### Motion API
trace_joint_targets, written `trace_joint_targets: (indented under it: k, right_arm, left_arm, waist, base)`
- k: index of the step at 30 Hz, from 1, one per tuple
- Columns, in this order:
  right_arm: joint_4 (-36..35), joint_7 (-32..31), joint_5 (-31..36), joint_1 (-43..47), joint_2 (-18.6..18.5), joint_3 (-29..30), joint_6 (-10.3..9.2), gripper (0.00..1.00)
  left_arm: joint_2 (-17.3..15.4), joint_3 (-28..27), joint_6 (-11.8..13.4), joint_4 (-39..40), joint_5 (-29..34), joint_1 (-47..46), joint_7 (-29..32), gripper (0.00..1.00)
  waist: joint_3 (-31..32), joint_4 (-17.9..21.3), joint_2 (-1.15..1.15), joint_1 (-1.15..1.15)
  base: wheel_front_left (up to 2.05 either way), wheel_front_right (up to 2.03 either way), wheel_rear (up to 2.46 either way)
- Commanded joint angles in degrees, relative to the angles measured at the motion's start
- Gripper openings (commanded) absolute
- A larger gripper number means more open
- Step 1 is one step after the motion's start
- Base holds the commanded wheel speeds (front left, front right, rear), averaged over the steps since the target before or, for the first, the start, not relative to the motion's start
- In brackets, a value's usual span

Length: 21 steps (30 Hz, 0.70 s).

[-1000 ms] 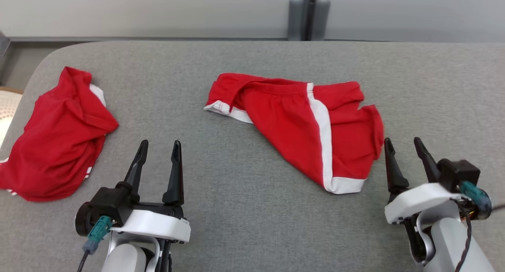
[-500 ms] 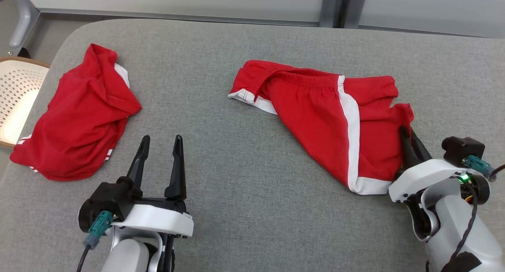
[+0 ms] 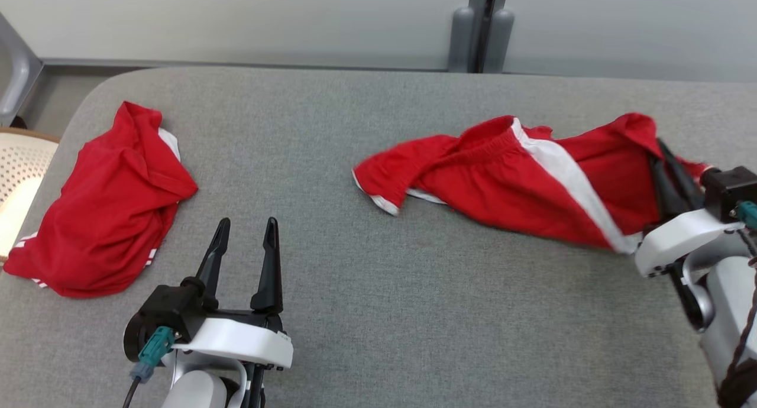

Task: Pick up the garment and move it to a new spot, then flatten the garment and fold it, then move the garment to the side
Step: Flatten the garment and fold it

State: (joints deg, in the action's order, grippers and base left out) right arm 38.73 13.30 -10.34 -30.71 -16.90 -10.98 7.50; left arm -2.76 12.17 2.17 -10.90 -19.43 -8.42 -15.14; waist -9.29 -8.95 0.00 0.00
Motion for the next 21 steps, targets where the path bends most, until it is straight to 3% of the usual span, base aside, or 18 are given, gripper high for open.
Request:
trace_joint_targets:
  k: [1,4,6,9,13,17,18,19,21]
  right_arm:
    - [-2.2,-0.9,2.7,0.7,-1.1,0.3,-0.02,0.0]
    - [-7.5,-4.1,7.6,3.3,-1.9,0.1,-0.02,0.0]
    - [-10.5,-7.8,4.9,5.3,-0.8,0.1,-0.01,0.0]
    - [-13.0,-13.9,1.4,7.2,-2.9,1.2,-0.06,0.0]
    - [-12.0,-20.6,-2.6,7.4,-3.6,4.1,-0.01,0.0]
    - [-8.4,-23.1,-5.6,4.7,-4.5,6.9,-0.03,0.0]
    - [-7.1,-22.3,-5.8,3.8,-4.7,8.1,-0.03,0.63]
    - [-5.4,-21.3,-4.5,2.9,-5.4,9.0,-0.03,1.0]
    - [-1.8,-18.8,0.5,1.5,-7.7,9.7,-0.03,1.0]
  left_arm:
    - [-0.2,-0.2,0.3,0.0,-0.3,0.5,0.0,1.0]
    - [-0.2,-0.1,0.5,0.0,-0.5,1.1,0.0,1.0]
    - [-0.2,0.1,0.5,0.2,-0.8,1.3,0.0,1.0]
    - [-0.2,0.4,0.6,0.4,-1.0,1.5,0.0,1.0]
    - [-0.2,0.9,0.5,0.4,-1.1,0.6,0.0,1.0]
    - [-0.2,1.8,0.3,0.1,-0.7,-0.5,0.0,1.0]
    - [-0.2,1.9,0.3,0.0,-0.6,-0.7,0.0,1.0]
    - [-0.2,2.0,0.2,-0.1,-0.5,-0.8,0.0,1.0]
    - [-0.2,2.3,0.1,-0.4,-0.4,-1.0,0.0,1.0]
  waist:
    - [1.5,0.8,0.0,0.0]
    - [2.5,0.9,0.0,0.0]
    - [2.7,0.9,0.0,0.0]
    - [2.4,0.6,0.0,0.0]
    - [1.1,0.0,0.0,0.0]
    - [0.1,-0.8,0.0,0.0]
    - [-0.1,-0.9,0.0,0.0]
    - [-0.3,-1.1,0.0,0.0]
    - [-0.4,-1.6,0.0,0.0]
  base:
    - [0.0,0.0,0.0]
    - [0.0,0.0,0.0]
    - [0.0,0.0,0.0]
    - [0.0,0.0,0.0]
    - [0.0,0.0,0.0]
    - [0.0,0.0,0.0]
    - [0.0,0.0,0.0]
    - [0.0,0.0,0.0]
    - [0.0,0.0,0.0]
